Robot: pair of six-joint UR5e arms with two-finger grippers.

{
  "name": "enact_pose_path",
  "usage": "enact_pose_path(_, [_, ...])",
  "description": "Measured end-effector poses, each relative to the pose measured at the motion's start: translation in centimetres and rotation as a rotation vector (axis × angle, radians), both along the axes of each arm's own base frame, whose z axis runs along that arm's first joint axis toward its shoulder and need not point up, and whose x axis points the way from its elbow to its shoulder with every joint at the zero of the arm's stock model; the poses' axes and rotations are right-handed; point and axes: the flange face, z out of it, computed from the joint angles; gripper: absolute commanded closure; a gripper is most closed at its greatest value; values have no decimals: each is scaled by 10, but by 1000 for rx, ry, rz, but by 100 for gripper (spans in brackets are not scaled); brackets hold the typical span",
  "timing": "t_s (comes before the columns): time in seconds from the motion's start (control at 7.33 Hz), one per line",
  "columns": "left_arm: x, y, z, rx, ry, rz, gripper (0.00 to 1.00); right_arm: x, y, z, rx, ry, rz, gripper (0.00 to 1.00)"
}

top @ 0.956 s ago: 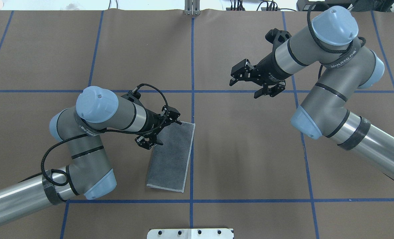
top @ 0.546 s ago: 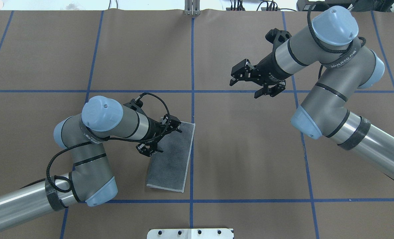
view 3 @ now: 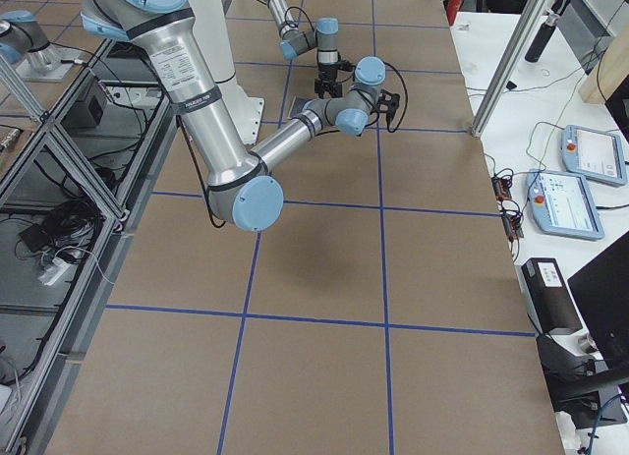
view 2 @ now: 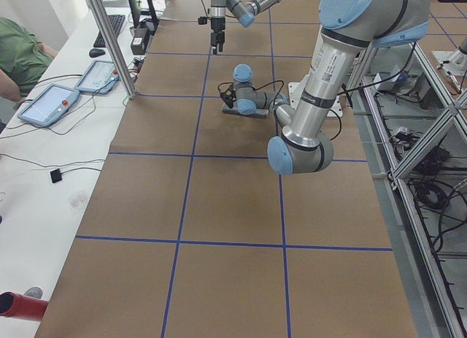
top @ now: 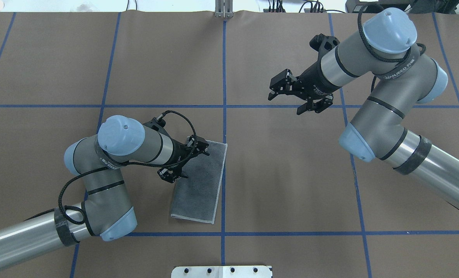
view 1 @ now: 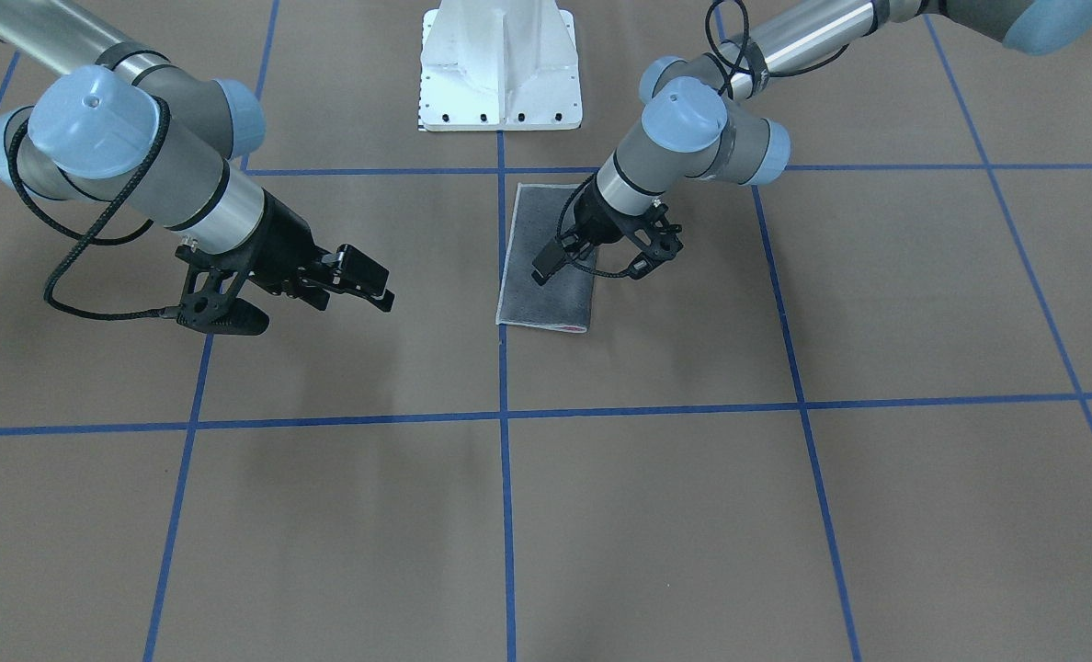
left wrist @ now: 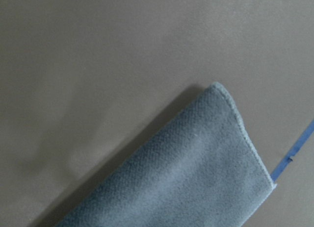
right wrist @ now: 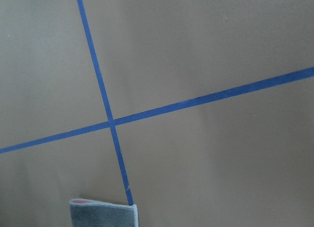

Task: Fold towel twice with both arms
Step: 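Move the left gripper to the far end of the grey strip, then shift the left gripper to the strip's near end and grasp it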

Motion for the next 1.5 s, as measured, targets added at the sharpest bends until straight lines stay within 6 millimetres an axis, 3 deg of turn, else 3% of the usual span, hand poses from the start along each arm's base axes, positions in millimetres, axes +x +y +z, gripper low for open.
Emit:
enact_pose_path(0.68, [-10,-11,9,21,-16,-12,1,-2,-1,1,-2,2,-1,0])
enact_pose_path(0.96, [-24,-17,16,26,-21,-18,1,-3,-1,1,-1,2,-1,0])
enact_pose_path(1.5, [-58,1,18,35,6,-4,1,-4,-1,0,-4,2,-1,0])
